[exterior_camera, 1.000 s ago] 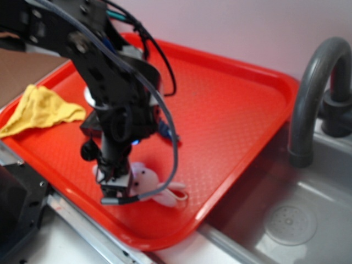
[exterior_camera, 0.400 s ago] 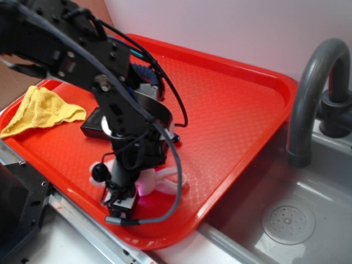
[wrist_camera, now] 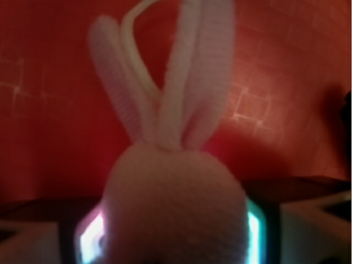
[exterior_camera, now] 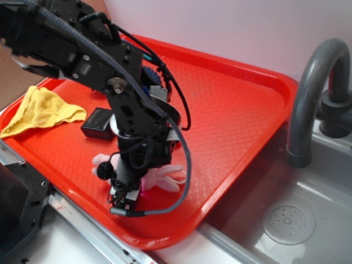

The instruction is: Grab the pink bunny.

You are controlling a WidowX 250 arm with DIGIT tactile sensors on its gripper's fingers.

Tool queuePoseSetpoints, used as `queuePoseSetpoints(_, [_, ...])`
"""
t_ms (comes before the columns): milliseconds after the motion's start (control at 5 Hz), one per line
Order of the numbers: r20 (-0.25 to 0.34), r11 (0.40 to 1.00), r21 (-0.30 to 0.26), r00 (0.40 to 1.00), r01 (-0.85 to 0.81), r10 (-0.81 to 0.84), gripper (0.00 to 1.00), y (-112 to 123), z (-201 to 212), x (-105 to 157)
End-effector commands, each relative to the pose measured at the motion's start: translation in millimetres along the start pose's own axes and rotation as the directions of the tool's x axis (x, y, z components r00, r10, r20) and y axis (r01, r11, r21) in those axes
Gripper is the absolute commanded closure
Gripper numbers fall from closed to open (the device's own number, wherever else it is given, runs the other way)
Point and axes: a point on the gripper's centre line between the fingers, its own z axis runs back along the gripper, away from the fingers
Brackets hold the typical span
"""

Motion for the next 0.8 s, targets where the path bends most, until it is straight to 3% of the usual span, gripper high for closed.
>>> queuePoseSetpoints(0, [0.105,0.92,-0.015,0.915,-0.391,0.391,1.0,50.0,83.2,-51.6])
queuePoseSetpoints(200, [0.122,0.793,-0.122,0.784,-0.597,0.609,1.0,73.7,122.0,-92.8])
queuePoseSetpoints(400, [0.166,0.615,-0.208,0.592,-0.761,0.789,1.0,79.5,155.2,-138.8])
queuePoseSetpoints(600, [0.171,0.45,-0.239,0.419,-0.861,0.892,1.0,80.1,163.6,-154.4])
